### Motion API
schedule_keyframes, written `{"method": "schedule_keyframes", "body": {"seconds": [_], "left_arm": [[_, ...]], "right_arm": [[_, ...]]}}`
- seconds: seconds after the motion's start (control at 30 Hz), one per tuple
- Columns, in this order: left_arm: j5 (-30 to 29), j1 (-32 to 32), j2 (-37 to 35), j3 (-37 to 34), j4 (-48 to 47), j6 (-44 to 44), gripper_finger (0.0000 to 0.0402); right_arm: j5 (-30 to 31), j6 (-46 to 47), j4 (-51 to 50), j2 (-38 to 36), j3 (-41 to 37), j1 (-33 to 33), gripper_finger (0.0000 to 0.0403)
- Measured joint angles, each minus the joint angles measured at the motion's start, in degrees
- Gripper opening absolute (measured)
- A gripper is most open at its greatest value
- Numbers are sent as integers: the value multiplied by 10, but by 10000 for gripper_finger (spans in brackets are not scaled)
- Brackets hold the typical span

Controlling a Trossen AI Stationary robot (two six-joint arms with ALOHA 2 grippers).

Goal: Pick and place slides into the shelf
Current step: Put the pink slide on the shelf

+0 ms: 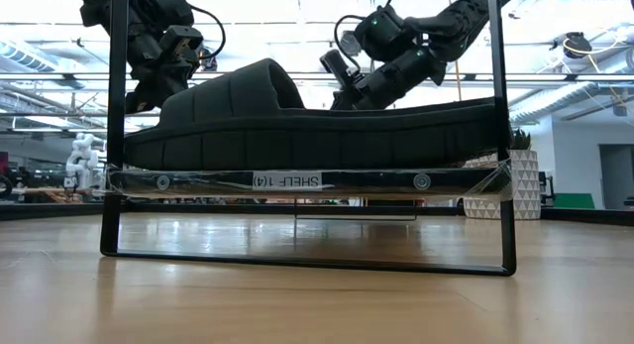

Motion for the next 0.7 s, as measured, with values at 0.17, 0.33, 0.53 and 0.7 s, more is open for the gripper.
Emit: {"method": "schedule_keyframes", "body": {"seconds": [0.17,0.33,0.53,0.7], "left_arm": [[0,0,0,0,0,0,70],[0,0,0,0,0,0,70],[0,0,0,0,0,0,70],[0,0,0,0,0,0,70]], "right_arm": [[-1,0,-19,0,0,-2,0],[0,1,-13,11,2,-2,1],[-15,23,21,29,3,2,1],[-16,32,1,29,3,1,2]]}}
